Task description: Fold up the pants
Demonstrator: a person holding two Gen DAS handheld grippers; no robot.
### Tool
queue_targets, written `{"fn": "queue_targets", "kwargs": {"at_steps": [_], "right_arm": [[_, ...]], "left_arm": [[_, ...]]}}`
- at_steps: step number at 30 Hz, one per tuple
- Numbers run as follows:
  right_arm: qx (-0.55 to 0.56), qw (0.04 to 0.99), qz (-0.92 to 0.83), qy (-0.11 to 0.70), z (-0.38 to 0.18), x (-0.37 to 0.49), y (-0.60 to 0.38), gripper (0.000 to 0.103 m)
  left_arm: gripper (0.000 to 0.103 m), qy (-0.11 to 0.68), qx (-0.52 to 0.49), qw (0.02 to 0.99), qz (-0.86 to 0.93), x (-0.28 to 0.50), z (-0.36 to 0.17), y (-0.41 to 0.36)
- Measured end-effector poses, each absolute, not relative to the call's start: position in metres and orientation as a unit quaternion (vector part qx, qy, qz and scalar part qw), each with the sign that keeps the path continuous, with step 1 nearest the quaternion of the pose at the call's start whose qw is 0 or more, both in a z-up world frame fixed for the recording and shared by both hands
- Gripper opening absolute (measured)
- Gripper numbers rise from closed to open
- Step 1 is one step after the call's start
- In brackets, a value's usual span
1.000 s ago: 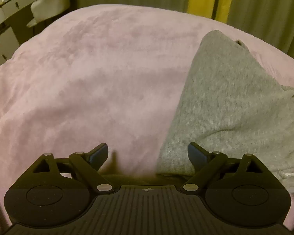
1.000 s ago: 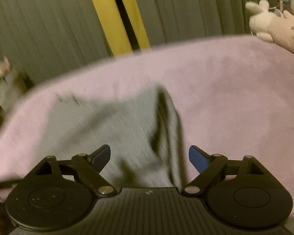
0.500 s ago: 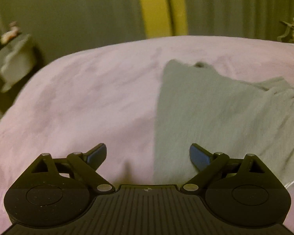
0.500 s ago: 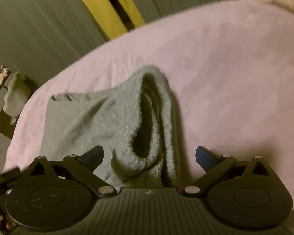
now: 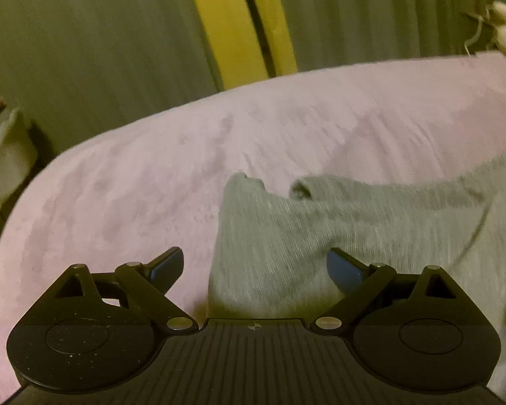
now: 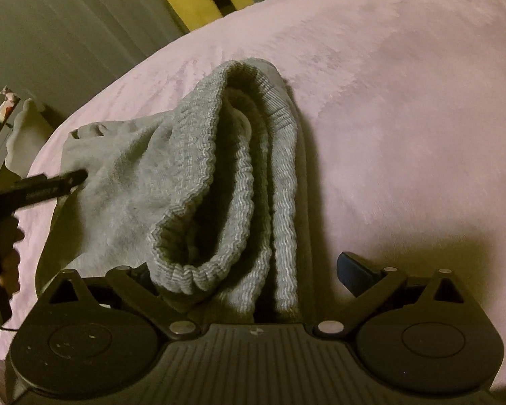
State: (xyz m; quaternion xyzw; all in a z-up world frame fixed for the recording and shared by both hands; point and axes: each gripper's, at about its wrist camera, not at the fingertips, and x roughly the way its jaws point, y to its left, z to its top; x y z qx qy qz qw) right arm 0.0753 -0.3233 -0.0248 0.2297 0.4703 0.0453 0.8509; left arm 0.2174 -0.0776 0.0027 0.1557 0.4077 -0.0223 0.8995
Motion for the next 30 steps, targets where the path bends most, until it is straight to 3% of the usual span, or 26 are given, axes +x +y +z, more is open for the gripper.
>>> {"fn": "queue_targets", "kwargs": {"at_steps": [6, 16, 21, 27, 30], "right_arm": [[0.216, 0.856, 0.049, 0.466, -0.028, 0.077, -0.319, 0.101], [0.221, 0.852, 0.060, 0.470, -0.024, 0.095, -0.323, 0.101], [0.230, 0.844, 0.079, 0.478, -0.026, 0.109, -0.326, 0.101], [0.226, 0.838, 0.101, 0.487, -0.029, 0.118, -0.329, 0.101], [0.220, 0.844, 0.099, 0.479, -0.031, 0.116, -0.326, 0.101]], "left_arm": [[0.098, 0.426, 0.094, 0.900, -0.016, 0.234, -0.002, -0.062], [0.101, 0.436, 0.077, 0.896, -0.020, 0.231, 0.000, -0.048], [0.100, 0.456, 0.043, 0.884, -0.093, 0.208, 0.005, -0.026], [0.103, 0.474, 0.033, 0.866, -0.157, 0.182, -0.019, -0.007], [0.103, 0.501, -0.030, 0.855, -0.129, 0.191, -0.032, -0.002]]}}
